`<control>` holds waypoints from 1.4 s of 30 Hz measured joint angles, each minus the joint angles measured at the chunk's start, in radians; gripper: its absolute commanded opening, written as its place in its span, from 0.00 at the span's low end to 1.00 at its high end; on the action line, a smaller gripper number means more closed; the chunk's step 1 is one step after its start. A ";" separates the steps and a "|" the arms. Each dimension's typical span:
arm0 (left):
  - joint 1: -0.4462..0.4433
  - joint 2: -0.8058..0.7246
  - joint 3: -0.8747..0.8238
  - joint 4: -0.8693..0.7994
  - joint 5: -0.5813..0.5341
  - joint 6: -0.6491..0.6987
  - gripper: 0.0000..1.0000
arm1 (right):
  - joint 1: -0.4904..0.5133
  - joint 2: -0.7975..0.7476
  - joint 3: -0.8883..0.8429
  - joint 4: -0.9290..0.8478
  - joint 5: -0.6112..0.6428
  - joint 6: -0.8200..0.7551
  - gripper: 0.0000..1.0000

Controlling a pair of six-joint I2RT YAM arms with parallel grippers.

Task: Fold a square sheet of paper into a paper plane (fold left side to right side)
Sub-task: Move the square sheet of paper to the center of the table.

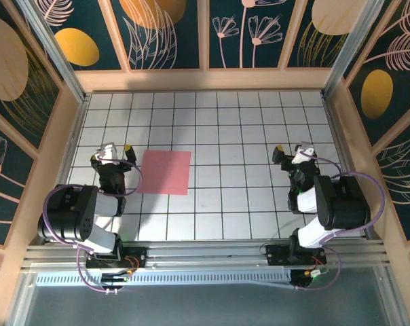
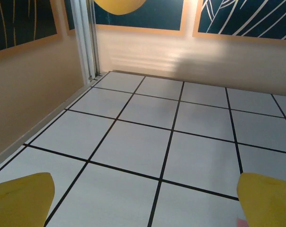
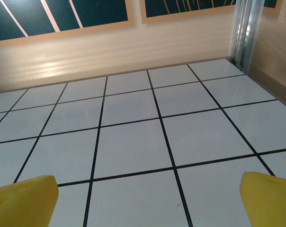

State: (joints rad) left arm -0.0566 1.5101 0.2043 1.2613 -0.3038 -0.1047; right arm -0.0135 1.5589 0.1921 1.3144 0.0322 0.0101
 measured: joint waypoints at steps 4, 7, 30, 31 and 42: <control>0.000 0.000 0.000 0.000 0.000 0.000 0.99 | 0.000 0.000 0.000 0.000 0.000 0.000 0.99; 0.000 0.000 0.000 0.000 0.000 0.000 0.99 | 0.000 0.000 0.000 0.000 0.000 0.000 0.99; 0.000 -0.010 0.005 -0.020 0.001 0.000 0.99 | -0.015 -0.001 0.000 -0.002 -0.007 0.008 0.99; 0.000 -0.024 0.011 -0.043 0.001 0.000 0.99 | -0.017 -0.006 0.000 -0.005 -0.007 0.015 0.99; 0.003 -0.393 0.241 -0.551 0.080 -0.120 0.99 | -0.063 -0.467 0.066 -0.379 -0.039 0.150 0.99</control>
State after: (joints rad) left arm -0.0540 1.1175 0.4450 0.7105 -0.2234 -0.2249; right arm -0.0769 1.0916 0.2577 0.9356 -0.0067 0.1604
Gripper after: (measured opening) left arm 0.988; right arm 0.992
